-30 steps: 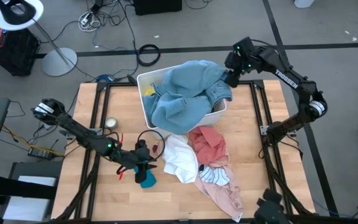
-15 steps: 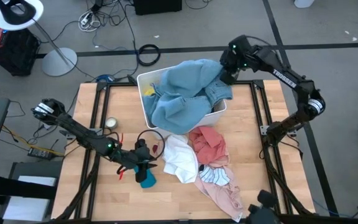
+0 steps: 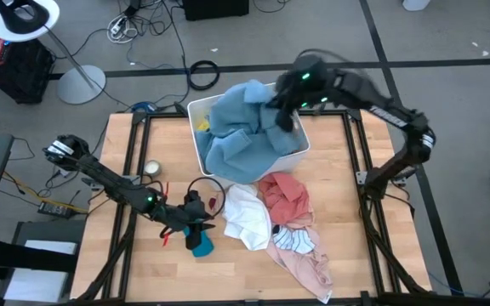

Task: Sort clothes
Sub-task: Put the light blue pants into the white bin

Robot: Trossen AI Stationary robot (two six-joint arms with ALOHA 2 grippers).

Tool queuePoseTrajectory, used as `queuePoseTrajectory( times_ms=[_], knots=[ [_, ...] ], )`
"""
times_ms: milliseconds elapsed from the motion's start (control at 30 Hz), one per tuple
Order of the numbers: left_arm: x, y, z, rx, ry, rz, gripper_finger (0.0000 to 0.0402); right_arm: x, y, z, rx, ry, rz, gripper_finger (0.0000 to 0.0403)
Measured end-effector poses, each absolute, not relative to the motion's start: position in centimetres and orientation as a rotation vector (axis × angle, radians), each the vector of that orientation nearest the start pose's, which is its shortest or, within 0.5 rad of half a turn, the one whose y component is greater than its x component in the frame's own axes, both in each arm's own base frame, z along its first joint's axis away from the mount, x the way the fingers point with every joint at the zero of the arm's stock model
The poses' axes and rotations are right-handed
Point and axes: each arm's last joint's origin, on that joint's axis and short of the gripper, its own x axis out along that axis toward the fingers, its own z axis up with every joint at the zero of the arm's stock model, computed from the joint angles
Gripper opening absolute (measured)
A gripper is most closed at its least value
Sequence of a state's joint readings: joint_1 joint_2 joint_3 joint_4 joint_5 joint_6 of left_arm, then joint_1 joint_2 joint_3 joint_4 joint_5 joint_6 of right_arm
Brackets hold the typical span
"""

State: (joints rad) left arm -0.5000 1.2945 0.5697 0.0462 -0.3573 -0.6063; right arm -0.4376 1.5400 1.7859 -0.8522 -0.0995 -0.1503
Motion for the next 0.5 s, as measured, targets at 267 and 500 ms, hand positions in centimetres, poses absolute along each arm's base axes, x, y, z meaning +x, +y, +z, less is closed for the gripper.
queuePoseTrajectory(
  times_ms=[267, 500],
  knots=[
    [21.8, -11.5, 18.2, -0.317, 0.629, -0.007, 0.0136, 37.3, -15.0, 33.7, 0.154, 0.791, -0.189, 0.0007],
    [21.4, -12.2, 18.2, -0.305, 0.632, -0.032, 0.0136, 40.4, -18.4, 24.6, 0.347, 1.006, -0.253, 0.0062]
  ],
)
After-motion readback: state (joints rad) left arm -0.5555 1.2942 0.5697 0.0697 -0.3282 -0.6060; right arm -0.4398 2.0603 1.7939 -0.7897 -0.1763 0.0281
